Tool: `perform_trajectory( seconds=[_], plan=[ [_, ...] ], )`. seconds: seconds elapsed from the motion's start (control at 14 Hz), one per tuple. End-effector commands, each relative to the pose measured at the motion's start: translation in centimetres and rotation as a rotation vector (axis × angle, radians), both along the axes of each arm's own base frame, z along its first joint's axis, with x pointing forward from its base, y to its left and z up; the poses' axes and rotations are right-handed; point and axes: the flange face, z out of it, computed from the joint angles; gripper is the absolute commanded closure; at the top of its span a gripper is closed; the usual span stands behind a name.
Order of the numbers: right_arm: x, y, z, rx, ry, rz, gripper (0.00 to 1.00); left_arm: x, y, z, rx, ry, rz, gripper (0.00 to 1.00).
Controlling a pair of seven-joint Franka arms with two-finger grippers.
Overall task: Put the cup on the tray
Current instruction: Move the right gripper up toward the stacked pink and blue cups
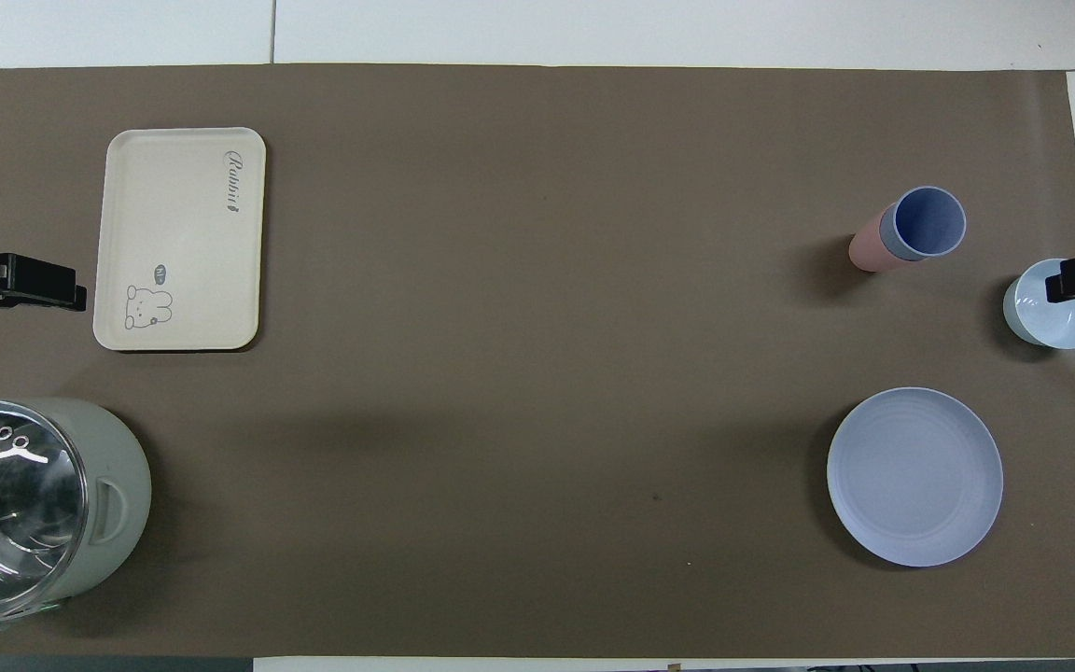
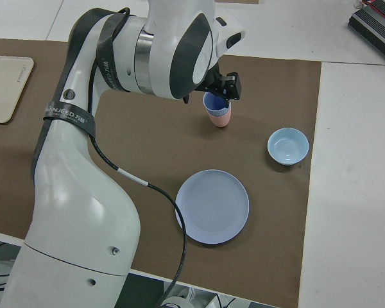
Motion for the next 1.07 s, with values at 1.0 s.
perform_trajectory(
  seconds=[1.0],
  plan=[
    [6.3, -0.3, -1.0, 0.081, -0.021, -0.022, 0.00, -0.9, 0.2, 0.3, -0.012, 0.001, 0.015, 0.00]
  ],
)
